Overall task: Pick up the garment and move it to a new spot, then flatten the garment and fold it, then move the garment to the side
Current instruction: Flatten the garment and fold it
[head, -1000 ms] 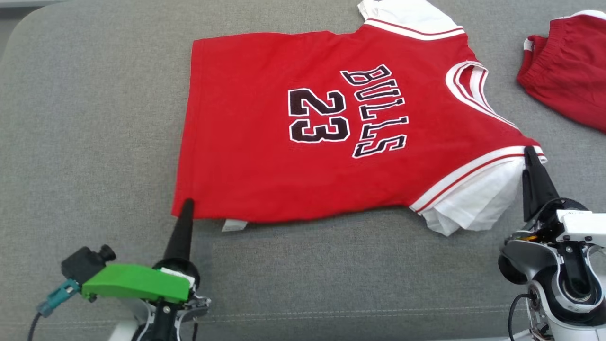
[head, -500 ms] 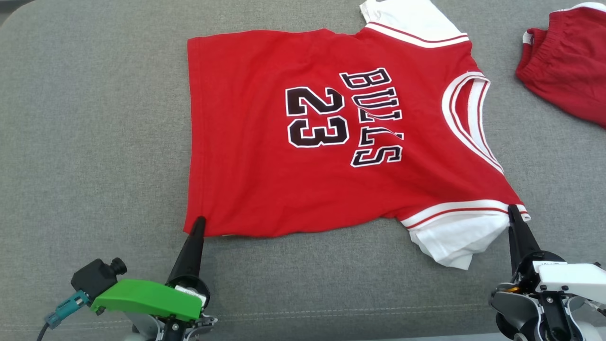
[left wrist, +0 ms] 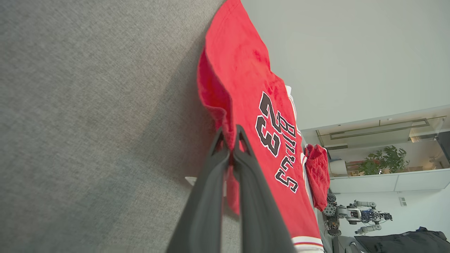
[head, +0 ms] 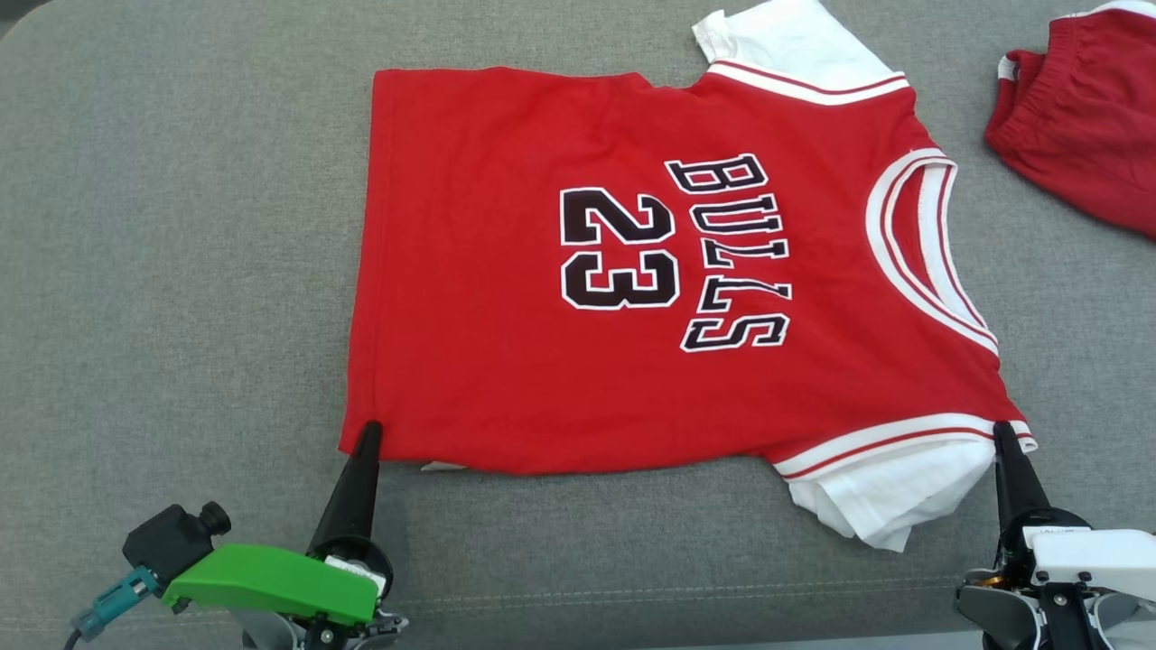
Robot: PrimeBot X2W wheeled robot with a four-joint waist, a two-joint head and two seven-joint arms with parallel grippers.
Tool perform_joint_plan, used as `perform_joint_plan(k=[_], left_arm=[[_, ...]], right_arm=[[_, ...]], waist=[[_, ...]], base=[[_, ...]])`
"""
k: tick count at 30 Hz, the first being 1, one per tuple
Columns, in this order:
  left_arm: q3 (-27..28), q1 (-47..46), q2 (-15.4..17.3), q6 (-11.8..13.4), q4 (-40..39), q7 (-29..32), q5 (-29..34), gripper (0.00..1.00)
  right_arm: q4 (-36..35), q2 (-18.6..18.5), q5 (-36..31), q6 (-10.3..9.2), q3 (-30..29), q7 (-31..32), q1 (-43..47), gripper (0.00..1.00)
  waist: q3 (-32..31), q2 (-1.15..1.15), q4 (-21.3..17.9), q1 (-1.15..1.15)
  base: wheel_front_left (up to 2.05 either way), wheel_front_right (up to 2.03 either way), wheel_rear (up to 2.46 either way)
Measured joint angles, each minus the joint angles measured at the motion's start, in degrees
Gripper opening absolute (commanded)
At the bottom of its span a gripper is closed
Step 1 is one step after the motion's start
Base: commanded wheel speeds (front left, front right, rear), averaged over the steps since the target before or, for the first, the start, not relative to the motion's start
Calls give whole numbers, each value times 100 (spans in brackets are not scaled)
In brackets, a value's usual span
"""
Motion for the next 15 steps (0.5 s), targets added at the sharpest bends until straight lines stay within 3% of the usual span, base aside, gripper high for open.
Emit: perform_joint_plan(k=[4, 7, 8, 9, 15], left_arm=[[-120, 44, -15, 25, -3, 5, 21, 0], [-133, 68, -25, 26, -3, 7, 26, 0], [-134, 74, -27, 26, -3, 7, 26, 0], [-134, 80, -35, 26, -4, 7, 27, 0], [-141, 85, -105, 45, -8, 5, 42, 0]], right_arm=[[36, -82, -234, 0, 58, -1, -17, 2], [38, -137, -350, 0, 121, 0, -23, 63], [38, -146, -370, 0, 151, 9, -27, 94], [40, -149, -386, 0, 174, 34, -28, 100], [163, -197, -512, 0, 310, 142, -1, 100]], waist=[[36, 0, 16, 0], [50, 0, 34, 0], [53, 0, 40, 0], [57, 0, 46, 0], [70, 0, 66, 0]], base=[[0, 0, 0], [0, 0, 0], [0, 0, 0], [0, 0, 0], [0, 0, 0]])
